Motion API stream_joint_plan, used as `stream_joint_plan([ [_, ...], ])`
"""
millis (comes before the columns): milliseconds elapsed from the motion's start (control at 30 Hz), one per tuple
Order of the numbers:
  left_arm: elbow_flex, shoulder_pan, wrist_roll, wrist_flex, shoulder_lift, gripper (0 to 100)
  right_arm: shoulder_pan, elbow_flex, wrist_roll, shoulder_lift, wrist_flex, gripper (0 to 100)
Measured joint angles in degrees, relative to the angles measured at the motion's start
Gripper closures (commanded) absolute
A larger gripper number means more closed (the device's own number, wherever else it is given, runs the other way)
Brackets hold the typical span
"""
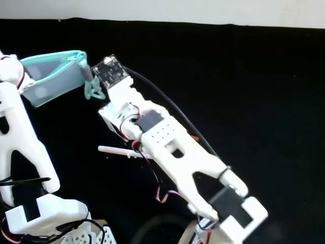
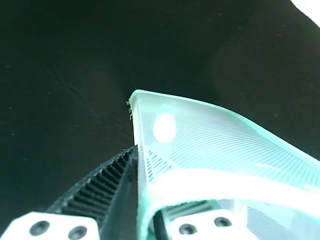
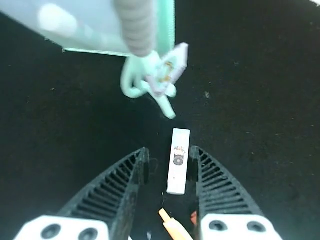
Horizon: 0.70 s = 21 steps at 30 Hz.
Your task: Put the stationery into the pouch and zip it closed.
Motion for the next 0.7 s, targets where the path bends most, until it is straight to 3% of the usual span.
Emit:
stream_joint_plan([
  [700, 0.0, -2.4, 0.0, -0.9, 0.4, 99, -0.3, -51.9, 0.2, 44.7, 20.0, 82.6],
])
